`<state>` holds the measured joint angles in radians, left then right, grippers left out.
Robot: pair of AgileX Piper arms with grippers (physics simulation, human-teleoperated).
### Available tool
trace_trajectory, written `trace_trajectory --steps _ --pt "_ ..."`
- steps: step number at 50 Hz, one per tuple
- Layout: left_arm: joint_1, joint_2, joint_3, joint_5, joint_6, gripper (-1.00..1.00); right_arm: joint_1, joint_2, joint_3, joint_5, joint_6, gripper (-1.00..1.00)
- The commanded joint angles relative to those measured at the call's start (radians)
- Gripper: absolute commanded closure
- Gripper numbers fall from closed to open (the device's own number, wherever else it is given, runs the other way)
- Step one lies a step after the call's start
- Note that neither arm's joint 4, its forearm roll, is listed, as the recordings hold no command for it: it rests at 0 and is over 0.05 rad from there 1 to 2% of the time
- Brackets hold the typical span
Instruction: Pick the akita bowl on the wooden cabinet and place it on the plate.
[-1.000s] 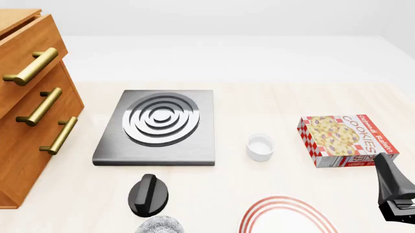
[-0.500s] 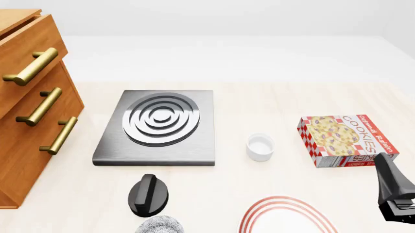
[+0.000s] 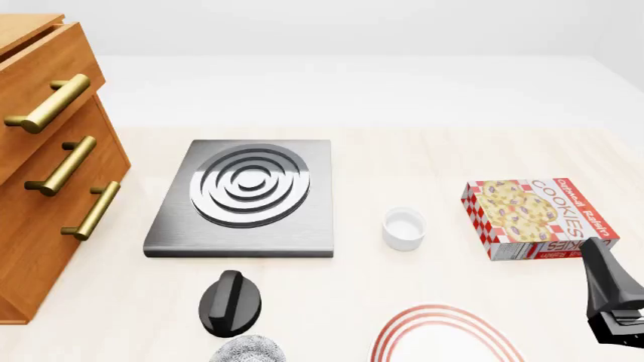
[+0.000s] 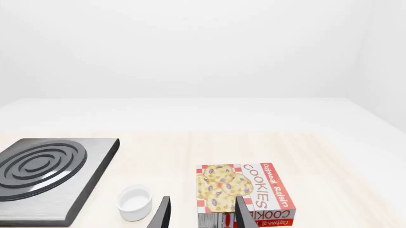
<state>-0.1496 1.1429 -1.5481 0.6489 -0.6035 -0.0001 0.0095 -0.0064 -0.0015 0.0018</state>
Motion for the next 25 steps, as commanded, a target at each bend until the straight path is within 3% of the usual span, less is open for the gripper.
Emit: trace_trajectory --steps 1,25 --pt "-0.044 -0.02 0.028 -0.011 0.01 1.0 0.0 0.0 0.0 0.0 0.0 -1.0" --pt "-0.161 -0.026 0.075 -0.022 0.024 1.0 0.0 0.0 0.0 0.0 0.0 -1.0"
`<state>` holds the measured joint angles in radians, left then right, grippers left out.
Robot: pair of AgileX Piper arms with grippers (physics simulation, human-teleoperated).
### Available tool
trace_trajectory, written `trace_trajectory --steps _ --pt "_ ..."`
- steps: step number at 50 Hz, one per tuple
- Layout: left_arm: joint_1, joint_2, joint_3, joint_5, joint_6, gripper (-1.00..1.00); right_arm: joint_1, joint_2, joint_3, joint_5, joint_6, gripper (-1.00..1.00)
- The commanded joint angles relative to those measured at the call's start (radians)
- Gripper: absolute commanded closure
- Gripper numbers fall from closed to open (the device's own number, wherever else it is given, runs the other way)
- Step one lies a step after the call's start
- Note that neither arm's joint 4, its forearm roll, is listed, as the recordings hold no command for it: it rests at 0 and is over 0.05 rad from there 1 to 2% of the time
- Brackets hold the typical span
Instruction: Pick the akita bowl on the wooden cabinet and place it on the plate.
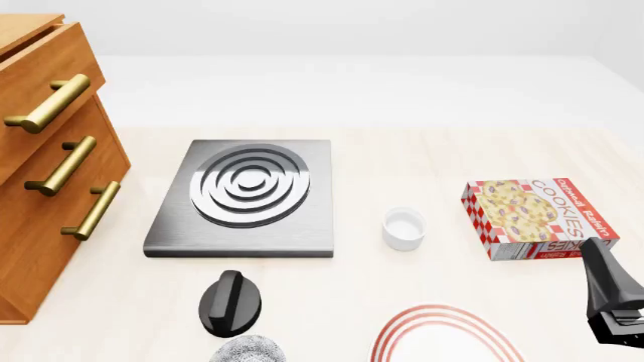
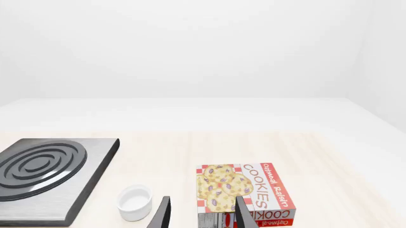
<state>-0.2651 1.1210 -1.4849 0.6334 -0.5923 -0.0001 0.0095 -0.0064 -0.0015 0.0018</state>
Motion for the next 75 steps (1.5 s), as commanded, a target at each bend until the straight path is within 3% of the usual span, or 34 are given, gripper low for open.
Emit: trace_trajectory --steps 1,38,75 --pt "-0.049 -0.005 0.018 -0.009 0.013 1.0 0.0 0.0 0.0 0.0 0.0 -1.0" --pt "-0.187 0.025 0.078 -0.004 0.072 1.0 0.0 0.0 0.0 0.0 0.0 -1.0" --pt "-0.293 0.068 0.151 -0.037 0.079 1.0 0.0 0.0 0.0 0.0 0.0 -1.0"
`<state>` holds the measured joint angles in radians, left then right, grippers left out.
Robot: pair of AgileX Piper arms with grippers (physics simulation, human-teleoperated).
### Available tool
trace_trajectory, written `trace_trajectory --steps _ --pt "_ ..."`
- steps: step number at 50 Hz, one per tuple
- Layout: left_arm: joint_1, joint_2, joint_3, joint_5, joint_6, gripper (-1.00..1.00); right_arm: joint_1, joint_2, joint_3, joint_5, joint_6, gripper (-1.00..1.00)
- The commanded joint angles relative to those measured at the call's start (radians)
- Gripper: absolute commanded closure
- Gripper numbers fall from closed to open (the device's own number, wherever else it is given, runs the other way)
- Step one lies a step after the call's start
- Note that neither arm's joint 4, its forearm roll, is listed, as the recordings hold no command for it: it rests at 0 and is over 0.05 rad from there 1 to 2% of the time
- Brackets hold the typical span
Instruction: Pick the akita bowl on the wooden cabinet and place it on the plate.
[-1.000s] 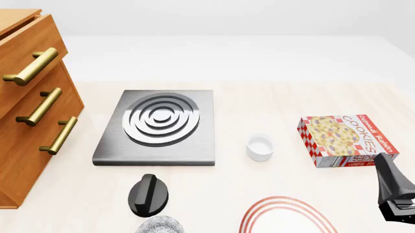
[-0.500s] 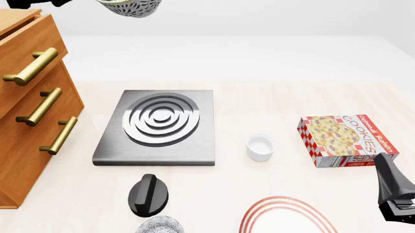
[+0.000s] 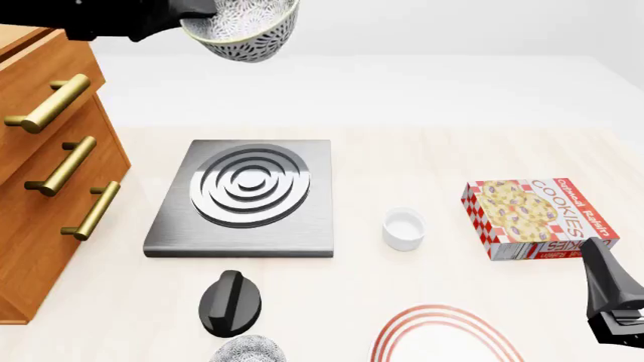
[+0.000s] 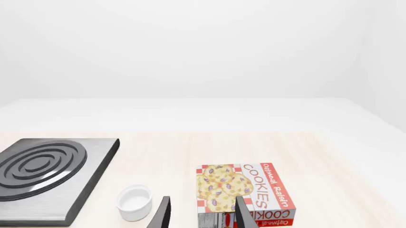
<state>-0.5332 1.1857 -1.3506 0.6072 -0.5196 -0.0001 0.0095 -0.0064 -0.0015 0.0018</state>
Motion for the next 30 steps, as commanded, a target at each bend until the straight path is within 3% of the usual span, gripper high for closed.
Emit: trace_trajectory --steps 1,30 --pt "-0.027 0.004 0.018 -0.011 0.006 1.0 0.0 0.0 0.0 0.0 0.0 -1.0" --pt "-0.086 0.015 0.077 -0.033 0.016 1.0 0.0 0.0 0.0 0.0 0.0 -1.0"
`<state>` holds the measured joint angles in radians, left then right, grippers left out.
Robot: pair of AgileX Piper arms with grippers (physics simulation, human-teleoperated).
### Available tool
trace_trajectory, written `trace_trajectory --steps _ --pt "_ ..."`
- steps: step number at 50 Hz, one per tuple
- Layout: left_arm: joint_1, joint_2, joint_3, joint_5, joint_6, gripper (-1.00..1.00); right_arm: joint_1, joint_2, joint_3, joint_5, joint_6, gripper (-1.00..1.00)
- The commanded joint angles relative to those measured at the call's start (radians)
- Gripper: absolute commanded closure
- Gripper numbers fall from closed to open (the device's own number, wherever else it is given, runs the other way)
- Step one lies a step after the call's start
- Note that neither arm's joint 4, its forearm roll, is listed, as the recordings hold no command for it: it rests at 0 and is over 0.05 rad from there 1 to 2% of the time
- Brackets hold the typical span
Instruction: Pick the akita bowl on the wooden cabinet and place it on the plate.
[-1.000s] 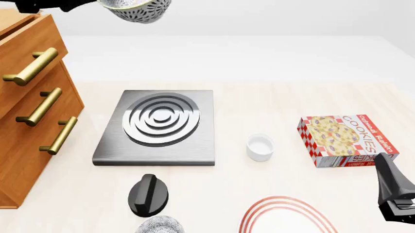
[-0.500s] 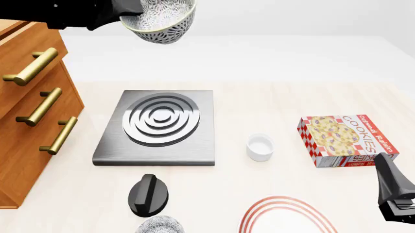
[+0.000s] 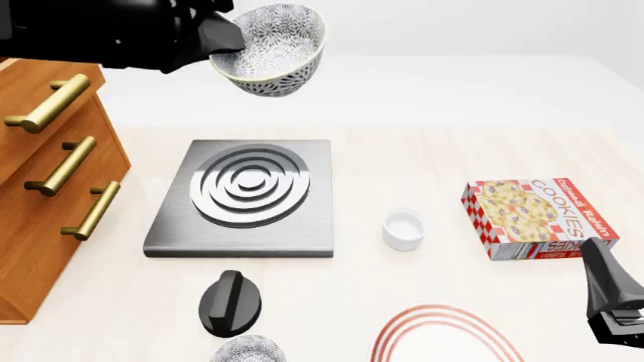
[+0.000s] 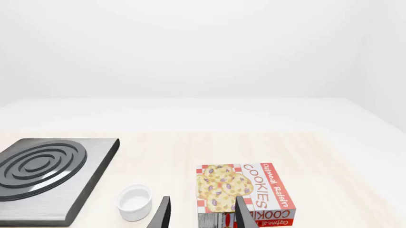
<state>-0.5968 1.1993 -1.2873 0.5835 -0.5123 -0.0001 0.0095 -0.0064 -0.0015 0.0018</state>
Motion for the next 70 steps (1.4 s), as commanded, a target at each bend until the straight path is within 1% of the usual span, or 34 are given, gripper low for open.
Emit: trace_trajectory --steps 1,28,41,70 --pt "-0.023 0.001 0.016 -0.01 0.01 1.0 0.0 0.0 0.0 0.0 0.0 -1.0" --pt "-0.09 0.026 0.05 -0.028 0.004 1.0 0.0 0.0 0.0 0.0 0.0 -1.0" --pt "-0.146 0.057 0.073 -0.049 -0.029 1.0 0.0 0.0 0.0 0.0 0.0 -1.0" --pt "-0.237 0.112 0.088 -0.079 -0.054 1.0 0.0 0.0 0.0 0.0 0.0 -1.0"
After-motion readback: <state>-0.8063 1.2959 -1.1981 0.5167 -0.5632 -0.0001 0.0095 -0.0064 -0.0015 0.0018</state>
